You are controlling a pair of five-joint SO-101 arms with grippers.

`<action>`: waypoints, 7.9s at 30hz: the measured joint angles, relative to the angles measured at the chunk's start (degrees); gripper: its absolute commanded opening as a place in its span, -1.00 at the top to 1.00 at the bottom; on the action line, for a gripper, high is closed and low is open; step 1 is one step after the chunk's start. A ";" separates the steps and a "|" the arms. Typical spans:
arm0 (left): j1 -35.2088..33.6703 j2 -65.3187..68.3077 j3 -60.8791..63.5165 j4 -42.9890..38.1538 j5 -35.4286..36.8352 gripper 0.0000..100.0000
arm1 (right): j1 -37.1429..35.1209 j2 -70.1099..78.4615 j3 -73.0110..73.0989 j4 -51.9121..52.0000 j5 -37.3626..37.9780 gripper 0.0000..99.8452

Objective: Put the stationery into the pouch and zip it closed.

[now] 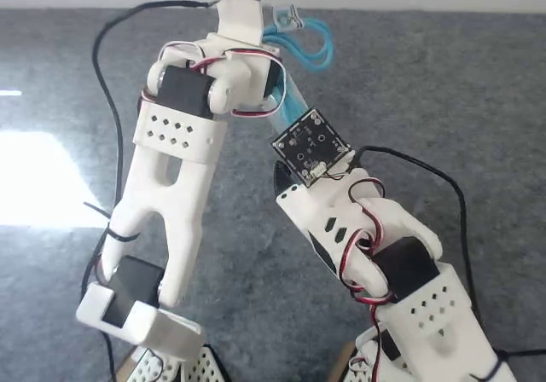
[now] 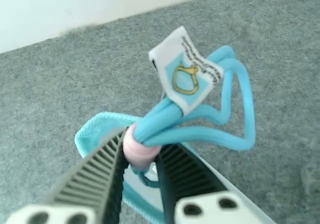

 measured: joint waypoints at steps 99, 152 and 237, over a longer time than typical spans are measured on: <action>-11.52 8.53 -1.67 -5.01 -2.46 0.98 | -9.93 -5.27 4.84 -3.87 1.05 0.44; -9.67 25.58 -4.75 1.05 -3.08 0.98 | 0.79 11.87 -4.66 -16.09 2.90 0.99; -4.31 4.48 -54.77 21.89 -18.37 0.98 | 2.73 25.41 -18.46 -7.38 -10.46 0.58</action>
